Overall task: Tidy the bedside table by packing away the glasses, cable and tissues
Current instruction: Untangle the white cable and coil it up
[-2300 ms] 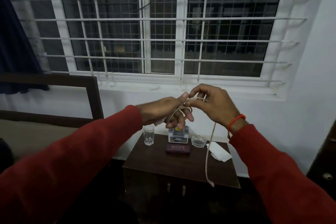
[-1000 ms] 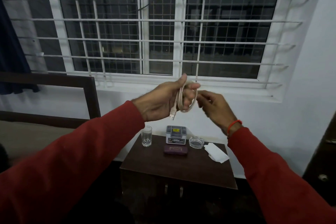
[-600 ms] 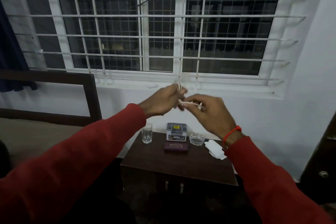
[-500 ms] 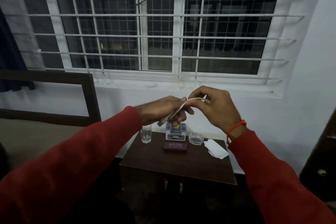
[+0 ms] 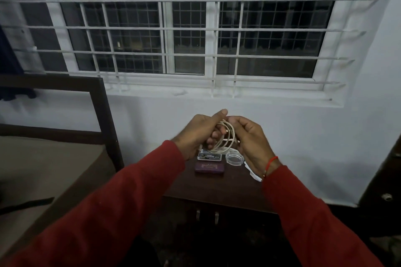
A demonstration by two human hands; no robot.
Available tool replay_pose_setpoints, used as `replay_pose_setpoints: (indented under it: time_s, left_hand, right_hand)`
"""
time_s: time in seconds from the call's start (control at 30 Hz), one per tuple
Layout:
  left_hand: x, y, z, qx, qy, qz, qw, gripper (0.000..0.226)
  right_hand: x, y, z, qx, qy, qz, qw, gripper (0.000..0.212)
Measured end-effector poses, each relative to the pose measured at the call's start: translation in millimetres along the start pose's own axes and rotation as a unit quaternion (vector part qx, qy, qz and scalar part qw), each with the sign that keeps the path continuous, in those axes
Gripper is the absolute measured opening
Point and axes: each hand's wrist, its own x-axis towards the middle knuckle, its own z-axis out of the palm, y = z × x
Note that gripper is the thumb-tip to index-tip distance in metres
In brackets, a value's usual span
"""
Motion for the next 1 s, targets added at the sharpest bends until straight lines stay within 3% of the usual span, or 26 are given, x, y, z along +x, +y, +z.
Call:
replay_pose_setpoints:
  time_s: [0.07, 0.17, 0.23, 0.33, 0.43, 0.53, 0.6, 0.73, 0.8, 0.9, 0.93, 1.0]
  left_hand:
    - [11.0, -16.1, -2.2, -0.016, 0.046, 0.010, 0.999, 0.049]
    - [28.0, -45.3, -6.1, -0.016, 0.136, 0.050, 0.989, 0.046]
    - [37.9, -68.4, -5.9, -0.014, 0.153, 0.054, 0.987, 0.039]
    - [52.1, -103.8, -4.5, -0.124, 0.086, -0.007, 0.988, 0.027]
    - [61.9, -137.2, -13.5, -0.299, -0.021, -0.114, 0.947, 0.031]
    - [65.3, -174.5, -20.9, -0.381, -0.073, -0.128, 0.913, 0.037]
    - [63.6, -206.8, -18.6, -0.437, -0.079, -0.131, 0.887, 0.040]
    - [72.6, -256.0, -9.6, -0.517, -0.021, -0.164, 0.840, 0.043]
    - [84.1, -264.2, -12.9, -0.461, 0.012, -0.175, 0.870, 0.040]
    - [98.6, -270.9, -29.1, -0.223, 0.058, -0.195, 0.953, 0.025]
    - [100.8, -273.4, -34.1, -0.160, 0.073, -0.194, 0.965, 0.019]
    - [102.6, -277.0, -40.7, -0.144, 0.099, -0.208, 0.962, 0.013]
  right_hand:
    - [4.6, 14.1, -3.2, -0.001, -0.018, -0.001, 1.000, 0.029]
    - [16.3, 43.7, -12.0, -0.095, -0.014, -0.047, 0.994, 0.019]
    - [24.9, 67.2, -19.8, -0.140, 0.001, -0.058, 0.988, 0.023]
    - [36.9, 106.3, -35.7, -0.161, 0.078, -0.055, 0.982, 0.022]
    - [44.7, 148.4, -50.9, -0.123, 0.146, -0.025, 0.981, 0.021]
    - [47.9, 189.9, -61.5, -0.085, 0.184, 0.017, 0.979, 0.020]
    - [46.7, 218.5, -64.2, -0.047, 0.202, 0.039, 0.978, 0.020]
    - [46.0, 263.1, -61.3, 0.007, 0.193, 0.080, 0.978, 0.025]
    - [53.7, 271.9, -66.0, 0.023, 0.218, 0.101, 0.970, 0.022]
    - [65.4, 277.1, -78.2, -0.024, 0.235, 0.094, 0.967, 0.020]
    - [66.4, 280.3, -80.0, -0.060, 0.228, 0.088, 0.968, 0.021]
    - [64.2, 285.8, -78.7, -0.103, 0.207, 0.078, 0.970, 0.023]
